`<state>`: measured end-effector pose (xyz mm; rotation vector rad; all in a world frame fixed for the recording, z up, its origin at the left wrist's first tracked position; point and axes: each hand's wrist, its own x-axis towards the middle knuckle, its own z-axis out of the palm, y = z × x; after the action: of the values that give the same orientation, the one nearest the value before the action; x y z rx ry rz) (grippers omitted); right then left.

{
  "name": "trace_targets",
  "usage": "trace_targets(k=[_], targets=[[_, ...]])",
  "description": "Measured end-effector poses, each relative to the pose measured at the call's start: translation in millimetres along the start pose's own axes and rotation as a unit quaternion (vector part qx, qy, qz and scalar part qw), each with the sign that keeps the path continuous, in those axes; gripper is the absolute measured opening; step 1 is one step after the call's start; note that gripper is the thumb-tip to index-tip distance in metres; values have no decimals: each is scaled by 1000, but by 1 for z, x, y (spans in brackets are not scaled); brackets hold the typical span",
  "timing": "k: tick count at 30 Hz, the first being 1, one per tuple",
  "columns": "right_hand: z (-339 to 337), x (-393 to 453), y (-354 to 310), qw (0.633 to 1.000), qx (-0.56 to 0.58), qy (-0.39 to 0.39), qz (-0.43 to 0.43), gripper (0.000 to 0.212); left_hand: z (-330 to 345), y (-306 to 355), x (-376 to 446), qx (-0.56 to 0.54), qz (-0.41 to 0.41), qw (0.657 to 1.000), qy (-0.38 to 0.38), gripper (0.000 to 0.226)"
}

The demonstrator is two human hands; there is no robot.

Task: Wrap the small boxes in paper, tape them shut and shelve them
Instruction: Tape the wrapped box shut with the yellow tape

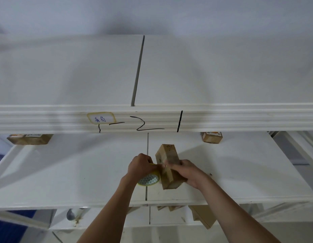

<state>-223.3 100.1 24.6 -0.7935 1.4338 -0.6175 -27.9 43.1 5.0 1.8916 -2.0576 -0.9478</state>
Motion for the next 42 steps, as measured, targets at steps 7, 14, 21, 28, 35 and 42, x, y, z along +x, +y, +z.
trace_targets(k=[7, 14, 21, 28, 35, 42], targets=[[5, 13, 5, 993, -82, 79, 25, 61, 0, 5, 2, 67, 34, 997, -10, 36], [-15, 11, 4, 996, -27, 77, 27, 43, -27, -10, -1, -127, 56, 982, -126, 25], [-13, 8, 3, 998, -8, 60, 23, 37, -33, -21, 4, -136, 55, 981, -123, 27], [-25, 0, -8, 1000, 17, 21, -6, 30, -34, -35, 9, 48, 19, 999, -13, 49], [-28, -2, -8, 996, 86, -21, -26, 39, -33, -29, 11, 10, 24, 999, -48, 49], [-26, -7, -8, 992, 110, -53, -43, 39, -30, -25, 12, -48, 31, 996, -76, 42]])
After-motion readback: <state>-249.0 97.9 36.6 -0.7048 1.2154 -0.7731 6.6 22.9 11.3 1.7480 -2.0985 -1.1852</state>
